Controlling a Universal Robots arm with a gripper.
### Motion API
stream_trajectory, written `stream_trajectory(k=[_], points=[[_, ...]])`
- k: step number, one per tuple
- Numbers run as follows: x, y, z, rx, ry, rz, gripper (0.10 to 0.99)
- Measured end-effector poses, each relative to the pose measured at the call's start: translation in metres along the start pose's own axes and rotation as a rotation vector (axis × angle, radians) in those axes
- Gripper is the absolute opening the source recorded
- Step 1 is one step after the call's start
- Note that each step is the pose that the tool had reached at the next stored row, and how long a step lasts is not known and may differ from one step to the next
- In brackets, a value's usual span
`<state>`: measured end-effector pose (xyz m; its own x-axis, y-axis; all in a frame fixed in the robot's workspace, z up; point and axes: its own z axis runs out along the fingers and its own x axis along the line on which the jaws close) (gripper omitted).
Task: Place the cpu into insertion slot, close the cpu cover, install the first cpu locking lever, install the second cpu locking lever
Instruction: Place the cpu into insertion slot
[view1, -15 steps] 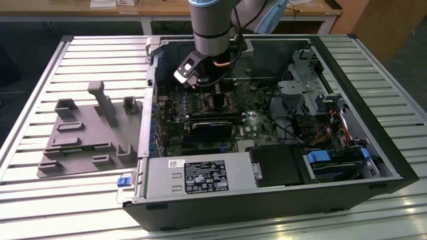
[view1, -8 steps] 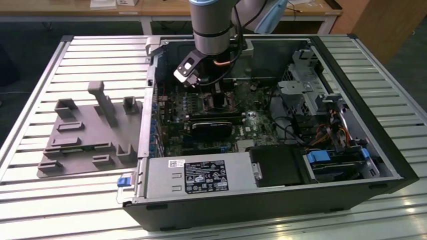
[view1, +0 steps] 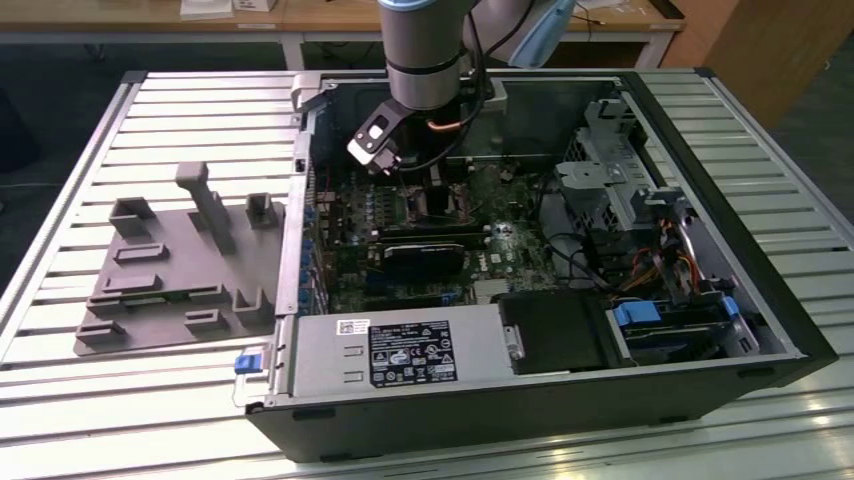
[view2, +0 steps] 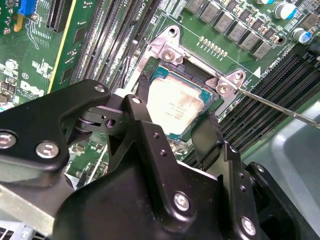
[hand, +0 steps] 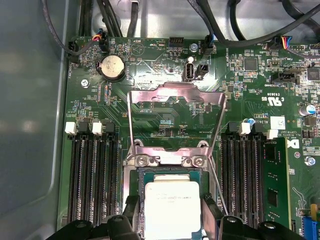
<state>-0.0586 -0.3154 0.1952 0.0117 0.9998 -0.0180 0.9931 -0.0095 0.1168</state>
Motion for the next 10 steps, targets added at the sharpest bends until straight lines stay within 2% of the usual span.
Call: stream_trajectory(k=[2, 3, 10], points=[[0.0000, 0.0000, 0.0000, 0.000, -0.0001, 0.000, 0.600], [0.0000, 0.0000, -0.0002, 0.000, -0.0003, 0.000, 0.533], [0.0000, 0.0000, -0.0001, 0.000, 0.0001, 0.000, 0.518]])
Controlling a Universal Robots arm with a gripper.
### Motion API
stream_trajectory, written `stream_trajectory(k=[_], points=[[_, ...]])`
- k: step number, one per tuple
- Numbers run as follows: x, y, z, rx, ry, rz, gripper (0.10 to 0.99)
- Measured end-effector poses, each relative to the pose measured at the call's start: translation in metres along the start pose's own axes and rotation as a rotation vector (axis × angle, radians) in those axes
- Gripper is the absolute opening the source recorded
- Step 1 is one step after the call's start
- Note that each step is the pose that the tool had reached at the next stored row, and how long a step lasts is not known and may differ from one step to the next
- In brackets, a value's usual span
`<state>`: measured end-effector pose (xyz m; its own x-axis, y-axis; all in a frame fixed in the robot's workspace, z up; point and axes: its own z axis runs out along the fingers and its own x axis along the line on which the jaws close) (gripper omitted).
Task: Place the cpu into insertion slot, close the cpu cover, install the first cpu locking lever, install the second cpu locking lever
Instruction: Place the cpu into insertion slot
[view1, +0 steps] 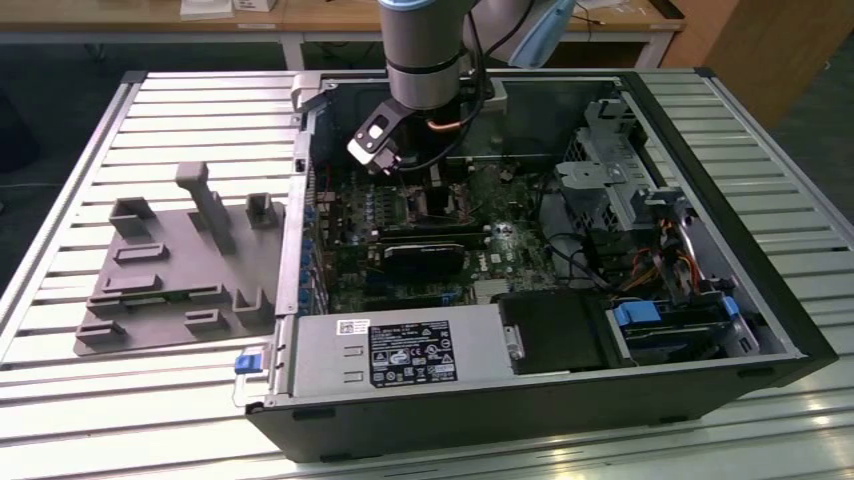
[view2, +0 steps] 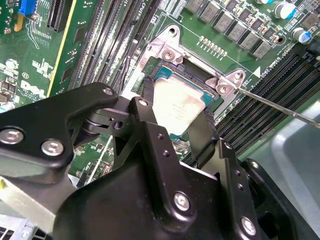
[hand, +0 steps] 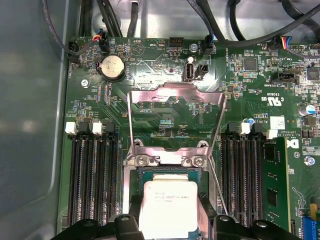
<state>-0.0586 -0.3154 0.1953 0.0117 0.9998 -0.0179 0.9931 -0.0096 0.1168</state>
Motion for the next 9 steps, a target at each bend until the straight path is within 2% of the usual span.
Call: stream_trajectory(k=[9], points=[[0.0000, 0.0000, -0.0001, 0.000, 0.0001, 0.000, 0.529]])
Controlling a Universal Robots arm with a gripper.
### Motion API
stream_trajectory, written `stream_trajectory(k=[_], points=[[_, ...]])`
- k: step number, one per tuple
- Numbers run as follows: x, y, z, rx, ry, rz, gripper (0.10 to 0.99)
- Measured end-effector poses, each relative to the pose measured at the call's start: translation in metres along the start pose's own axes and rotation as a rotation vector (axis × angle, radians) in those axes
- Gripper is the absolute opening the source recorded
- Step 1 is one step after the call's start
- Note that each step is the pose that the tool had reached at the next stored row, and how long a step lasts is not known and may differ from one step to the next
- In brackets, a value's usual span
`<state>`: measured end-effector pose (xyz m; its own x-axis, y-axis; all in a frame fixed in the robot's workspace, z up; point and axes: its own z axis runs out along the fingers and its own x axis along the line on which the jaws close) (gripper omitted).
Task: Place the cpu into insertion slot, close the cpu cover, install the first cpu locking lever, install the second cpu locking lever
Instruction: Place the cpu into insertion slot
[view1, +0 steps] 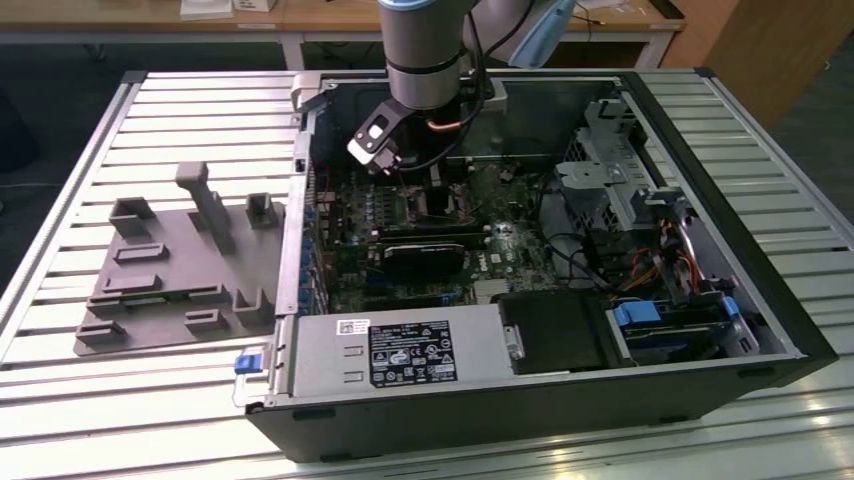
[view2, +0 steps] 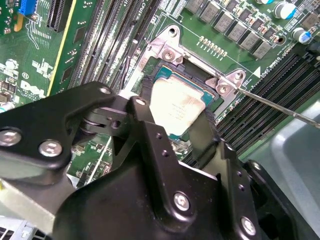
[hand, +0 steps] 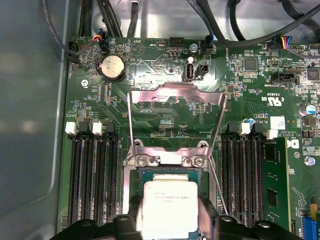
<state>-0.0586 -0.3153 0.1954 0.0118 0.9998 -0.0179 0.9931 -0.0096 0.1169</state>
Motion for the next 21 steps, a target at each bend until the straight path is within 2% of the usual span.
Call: stream_trajectory(k=[1, 7, 16, 21], points=[[0.0000, 0.0000, 0.0000, 0.000, -0.0001, 0.000, 0.592], [0.0000, 0.0000, -0.0002, 0.000, -0.0002, 0.000, 0.592], [-0.0003, 0.0015, -0.0134, 0.000, -0.0002, 0.000, 0.592], [-0.0003, 0.0016, -0.0140, 0.000, 0.0000, 0.000, 0.592]])
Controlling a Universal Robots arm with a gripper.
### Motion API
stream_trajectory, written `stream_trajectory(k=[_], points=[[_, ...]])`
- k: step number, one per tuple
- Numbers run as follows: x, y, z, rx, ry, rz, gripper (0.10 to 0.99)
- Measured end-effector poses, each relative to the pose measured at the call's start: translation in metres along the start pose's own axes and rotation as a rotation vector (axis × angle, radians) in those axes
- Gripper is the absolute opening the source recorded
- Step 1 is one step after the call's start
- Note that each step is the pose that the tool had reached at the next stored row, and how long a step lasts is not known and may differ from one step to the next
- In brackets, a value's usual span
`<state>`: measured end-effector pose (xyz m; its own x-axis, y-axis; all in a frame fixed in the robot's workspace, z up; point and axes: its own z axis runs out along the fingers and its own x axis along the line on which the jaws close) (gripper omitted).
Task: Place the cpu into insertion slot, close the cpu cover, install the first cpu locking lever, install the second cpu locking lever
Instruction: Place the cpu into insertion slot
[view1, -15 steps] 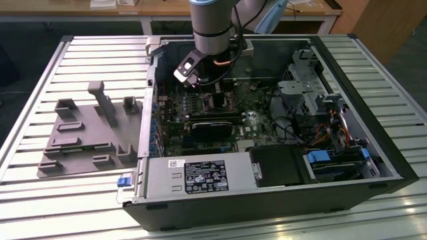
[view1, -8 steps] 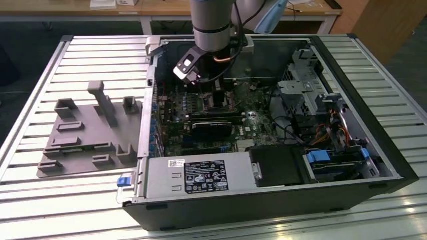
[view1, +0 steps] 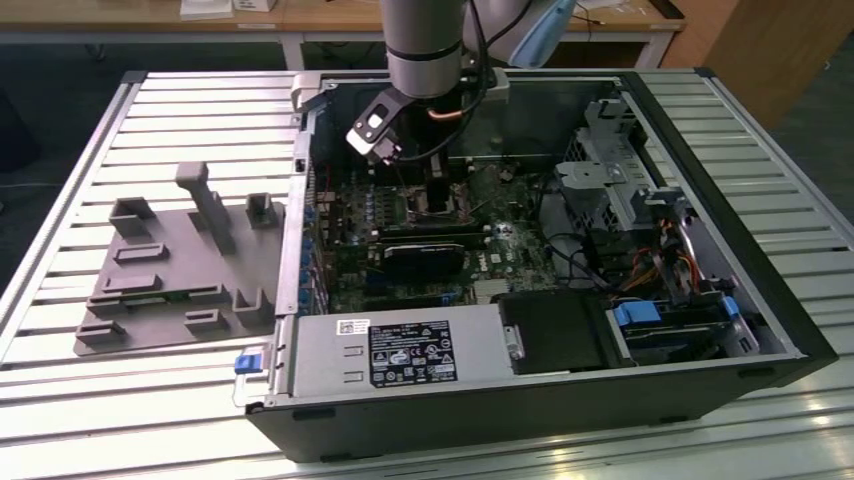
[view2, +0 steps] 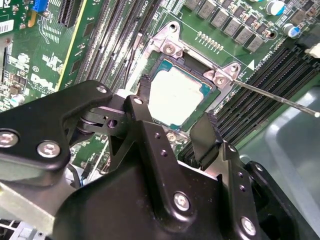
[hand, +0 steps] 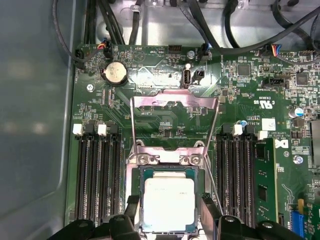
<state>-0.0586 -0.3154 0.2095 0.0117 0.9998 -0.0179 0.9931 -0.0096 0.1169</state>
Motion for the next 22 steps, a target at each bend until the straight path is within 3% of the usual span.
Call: stream_trajectory(k=[6, 9, 10, 12, 13, 15, 16, 17, 22], points=[[0.0000, 0.0001, -0.0008, 0.000, -0.0001, 0.000, 0.580], [0.0000, 0.0001, -0.0012, 0.000, -0.0001, 0.000, 0.396], [0.0000, 0.0002, -0.0013, 0.000, -0.0002, 0.000, 0.396], [0.0000, 0.0002, -0.0016, 0.000, -0.0001, 0.000, 0.278], [0.0000, 0.0002, -0.0017, 0.000, -0.0001, 0.000, 0.278], [-0.0001, 0.0002, -0.0020, 0.000, -0.0002, 0.000, 0.161], [0.0000, 0.0002, -0.0021, 0.000, -0.0001, 0.000, 0.161], [0.0000, 0.0003, -0.0022, 0.000, -0.0001, 0.000, 0.106], [-0.0001, 0.0005, -0.0027, 0.001, 0.0000, 0.001, 0.102]])
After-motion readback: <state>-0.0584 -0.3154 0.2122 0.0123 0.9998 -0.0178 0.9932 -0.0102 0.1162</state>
